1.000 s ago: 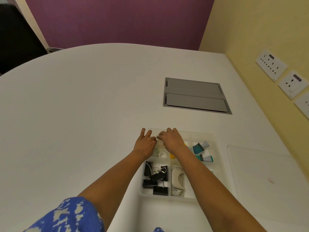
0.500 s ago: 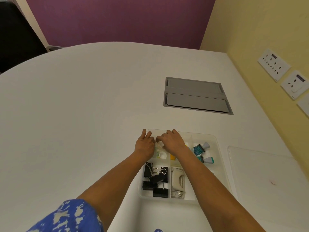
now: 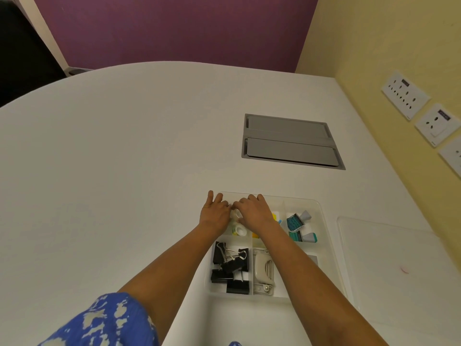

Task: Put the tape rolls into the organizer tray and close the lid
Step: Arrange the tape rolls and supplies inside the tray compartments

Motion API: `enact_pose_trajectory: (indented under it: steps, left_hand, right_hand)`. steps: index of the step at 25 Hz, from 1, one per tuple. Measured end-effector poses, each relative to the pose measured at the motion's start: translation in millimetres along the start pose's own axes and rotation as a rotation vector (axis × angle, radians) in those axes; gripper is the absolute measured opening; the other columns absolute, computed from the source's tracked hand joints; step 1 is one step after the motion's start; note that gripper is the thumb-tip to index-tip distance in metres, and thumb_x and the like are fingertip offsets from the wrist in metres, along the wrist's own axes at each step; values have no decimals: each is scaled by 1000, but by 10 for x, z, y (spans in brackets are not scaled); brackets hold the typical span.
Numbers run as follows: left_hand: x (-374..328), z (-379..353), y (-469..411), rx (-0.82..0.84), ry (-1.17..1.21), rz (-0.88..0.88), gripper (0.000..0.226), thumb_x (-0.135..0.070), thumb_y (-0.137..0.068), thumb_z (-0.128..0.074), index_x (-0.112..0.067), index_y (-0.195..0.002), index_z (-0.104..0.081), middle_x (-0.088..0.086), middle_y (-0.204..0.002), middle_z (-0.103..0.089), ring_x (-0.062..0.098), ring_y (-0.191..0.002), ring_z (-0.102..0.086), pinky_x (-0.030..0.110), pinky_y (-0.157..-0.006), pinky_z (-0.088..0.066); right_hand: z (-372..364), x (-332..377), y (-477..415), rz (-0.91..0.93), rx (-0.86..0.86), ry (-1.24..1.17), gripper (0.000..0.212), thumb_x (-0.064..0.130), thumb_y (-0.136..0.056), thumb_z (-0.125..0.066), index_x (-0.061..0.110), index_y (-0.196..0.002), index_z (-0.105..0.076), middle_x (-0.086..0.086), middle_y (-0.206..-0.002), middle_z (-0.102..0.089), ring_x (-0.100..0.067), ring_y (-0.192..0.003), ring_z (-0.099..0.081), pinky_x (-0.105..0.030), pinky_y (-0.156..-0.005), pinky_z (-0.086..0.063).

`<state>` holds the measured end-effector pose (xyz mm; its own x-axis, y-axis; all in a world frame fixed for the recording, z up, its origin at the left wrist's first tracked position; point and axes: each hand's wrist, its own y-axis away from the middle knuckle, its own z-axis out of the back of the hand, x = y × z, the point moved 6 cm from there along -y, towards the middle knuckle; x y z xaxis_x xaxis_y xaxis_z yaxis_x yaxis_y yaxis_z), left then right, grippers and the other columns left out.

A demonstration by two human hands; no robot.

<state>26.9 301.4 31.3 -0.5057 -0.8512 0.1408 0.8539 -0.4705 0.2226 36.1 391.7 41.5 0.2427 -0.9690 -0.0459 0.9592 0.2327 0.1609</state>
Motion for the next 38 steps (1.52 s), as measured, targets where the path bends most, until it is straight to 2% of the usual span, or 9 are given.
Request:
enact_pose_trajectory:
  steps: [11, 19, 23, 26, 28, 33, 38]
  left_hand:
    - [25, -31, -62, -8, 55, 23, 44, -43, -95, -46, -21, -133, -50, -2, -128, -56, 22, -136, -28, 47, -117, -5]
    - [-8, 33, -83, -7, 44, 75, 37, -37, -96, -48, -21, -129, -54, -2, -121, -61, 21, -136, -29, 47, -118, -3]
    - [3, 68, -58, -19, 21, 50, 38, -34, -96, -49, -21, -132, -52, -1, -125, -59, 21, -134, -33, 46, -118, -6]
    - [-10, 149, -13, -91, 38, 20, 37, -28, -96, -52, -21, -132, -52, 0, -132, -57, 21, -130, -40, 44, -117, -11]
    - [-14, 173, 50, -152, 79, 13, 34, -25, -95, -52, -21, -128, -56, 0, -131, -58, 20, -126, -44, 41, -115, -14]
    - [-44, 98, 206, -147, 107, 1, 27, -33, -93, -53, -23, -113, -68, -1, -117, -68, 19, -116, -49, 37, -108, -21]
    - [-54, 67, 227, -103, 77, 20, 27, -37, -91, -56, -24, -110, -70, 1, -110, -69, 18, -117, -47, 37, -109, -19]
  right_hand:
    - [6, 17, -2, -35, -12, -18, 37, 23, -90, -60, 21, -127, -52, -5, -126, -61, -27, -121, -50, -39, -101, -33]
    - [38, 30, 8, -59, -12, -32, 36, 21, -90, -60, 22, -126, -54, -3, -128, -61, -26, -123, -49, -40, -104, -32]
    - [66, 22, 29, -45, -7, -34, 38, 18, -92, -57, 22, -130, -51, -4, -129, -61, -26, -122, -50, -38, -103, -33]
    - [148, -30, 69, -63, -68, -107, 35, 11, -92, -57, 22, -126, -55, -4, -127, -61, -25, -120, -51, -35, -101, -34]
    - [200, -66, 111, -67, -83, -153, 29, 14, -90, -60, 22, -118, -61, -3, -121, -64, -25, -116, -54, -35, -99, -35]
    - [142, 77, 262, 56, 111, -234, 31, 21, -84, -70, 20, -114, -66, -3, -119, -63, -23, -113, -55, -36, -93, -43]
    - [127, 133, 321, 81, 110, -217, 29, 24, -85, -68, 20, -113, -67, -4, -120, -64, -23, -112, -55, -35, -93, -43]
